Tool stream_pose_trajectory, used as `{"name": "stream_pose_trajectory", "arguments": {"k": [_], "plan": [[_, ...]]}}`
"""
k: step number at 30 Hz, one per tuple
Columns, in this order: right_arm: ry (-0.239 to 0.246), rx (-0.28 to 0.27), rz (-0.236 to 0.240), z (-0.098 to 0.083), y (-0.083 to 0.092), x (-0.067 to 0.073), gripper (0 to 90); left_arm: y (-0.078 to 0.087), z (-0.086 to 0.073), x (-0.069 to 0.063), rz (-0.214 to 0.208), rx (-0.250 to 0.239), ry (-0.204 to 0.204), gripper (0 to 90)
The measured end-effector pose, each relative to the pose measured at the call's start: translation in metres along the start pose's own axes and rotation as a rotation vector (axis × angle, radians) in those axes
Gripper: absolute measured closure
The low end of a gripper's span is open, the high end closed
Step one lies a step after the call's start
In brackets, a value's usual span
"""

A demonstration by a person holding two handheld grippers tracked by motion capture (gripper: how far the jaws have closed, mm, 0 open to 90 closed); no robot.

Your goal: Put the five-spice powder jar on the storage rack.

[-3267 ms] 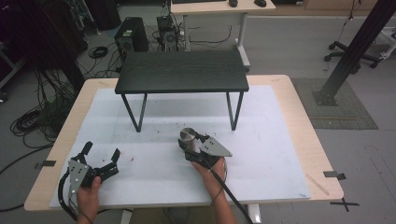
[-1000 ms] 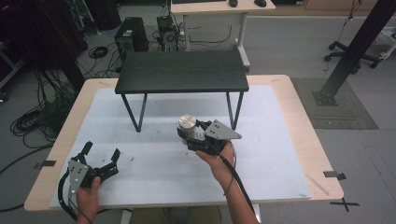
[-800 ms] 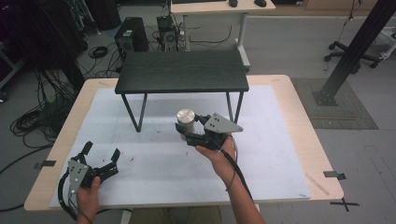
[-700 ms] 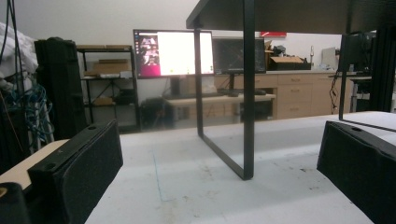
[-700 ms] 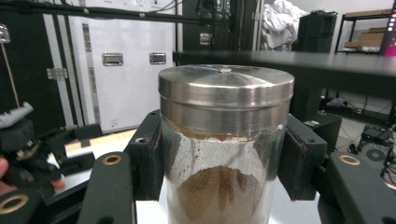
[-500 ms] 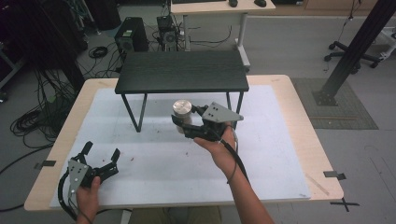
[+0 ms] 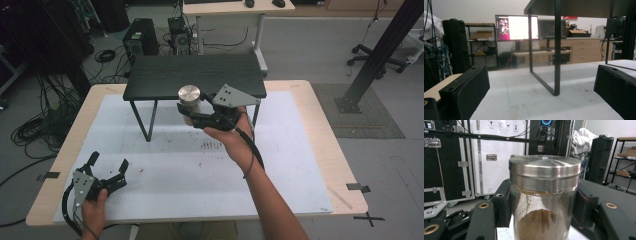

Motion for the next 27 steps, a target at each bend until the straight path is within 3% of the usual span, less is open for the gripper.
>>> {"name": "stream_pose_trajectory", "arguments": {"k": [4,12,27], "plan": [[0.025,0.007,0.005,0.010,-0.005,-0.003,43.3,0.000,0.000,0.000,0.000,0.001,-0.001,0.4],[0.009,-0.003,0.011,0.027,-0.016,-0.014,43.3,0.000,0.000,0.000,0.002,0.002,0.001,0.4],[-0.026,-0.001,-0.038,0.044,-0.043,-0.054,43.3,-0.001,-0.001,0.000,0.000,0.009,0.002,0.4]]}}
Point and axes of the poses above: each handheld gripper's, and its own axes: y roughly backward along the jaws, z roughly out of its top, x roughly to its left, the point moved 10 cm from there along -y, roughly forward along the jaws, and after that the axes turned 10 degrees about -z, right-handed, at the moved point
